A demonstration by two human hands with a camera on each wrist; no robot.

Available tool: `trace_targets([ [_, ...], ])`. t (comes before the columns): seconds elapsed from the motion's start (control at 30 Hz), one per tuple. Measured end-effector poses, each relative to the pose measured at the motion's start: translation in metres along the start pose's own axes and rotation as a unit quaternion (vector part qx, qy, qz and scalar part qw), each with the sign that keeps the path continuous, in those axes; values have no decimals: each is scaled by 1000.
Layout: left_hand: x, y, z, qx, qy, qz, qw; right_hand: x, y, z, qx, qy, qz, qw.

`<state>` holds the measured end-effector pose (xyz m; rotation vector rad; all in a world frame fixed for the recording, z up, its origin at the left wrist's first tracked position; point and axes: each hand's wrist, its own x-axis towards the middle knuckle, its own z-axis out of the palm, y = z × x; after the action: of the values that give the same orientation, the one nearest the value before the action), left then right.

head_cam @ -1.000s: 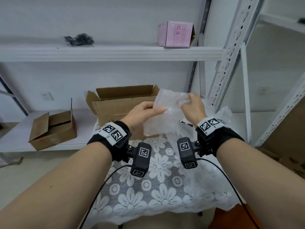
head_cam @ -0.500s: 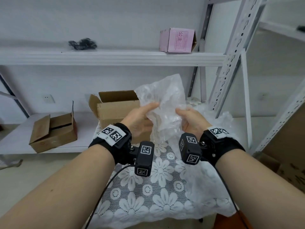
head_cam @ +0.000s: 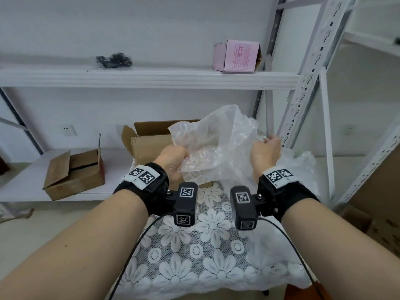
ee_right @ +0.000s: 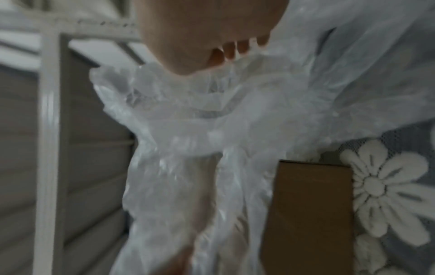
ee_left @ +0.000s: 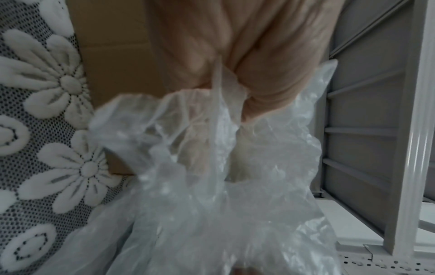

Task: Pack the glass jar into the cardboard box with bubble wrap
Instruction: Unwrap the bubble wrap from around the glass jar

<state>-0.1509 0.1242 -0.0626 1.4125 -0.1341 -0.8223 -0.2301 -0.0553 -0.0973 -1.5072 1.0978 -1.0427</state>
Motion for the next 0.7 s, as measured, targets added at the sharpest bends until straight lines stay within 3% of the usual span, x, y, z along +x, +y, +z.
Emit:
trace_targets([
  [0.03,-1,1,1,16,16,1,1000,-6,-5,1,10,18,-70,997],
  [0.1,-2,2,4,31,28,1,999,-23,-16,6,82,-17,-187,979],
  [0.17,-2,4,6,16,19,-2,1000,-42,-24,9,98,-107,-215,966],
  [0.23,0,4,4,8,9,2,1000,-46,-25,14,-15,-138,-216,966],
  [0.3,2,3,1,17,9,1,1000,-41,-24,15,-97,-120,-196,968],
  [0.43,10,1,-14,49,65,-1,997,-19,-24,10,-12,-56,-81,995],
  [0.57,20,0,-26,34,125,38,991,-10,-25,4,50,-24,-47,997],
  [0.6,23,-1,-28,38,106,46,993,-9,-25,4,50,-28,-51,997],
  [0.7,18,0,-24,110,-39,70,991,-15,-25,3,30,-61,-86,994],
])
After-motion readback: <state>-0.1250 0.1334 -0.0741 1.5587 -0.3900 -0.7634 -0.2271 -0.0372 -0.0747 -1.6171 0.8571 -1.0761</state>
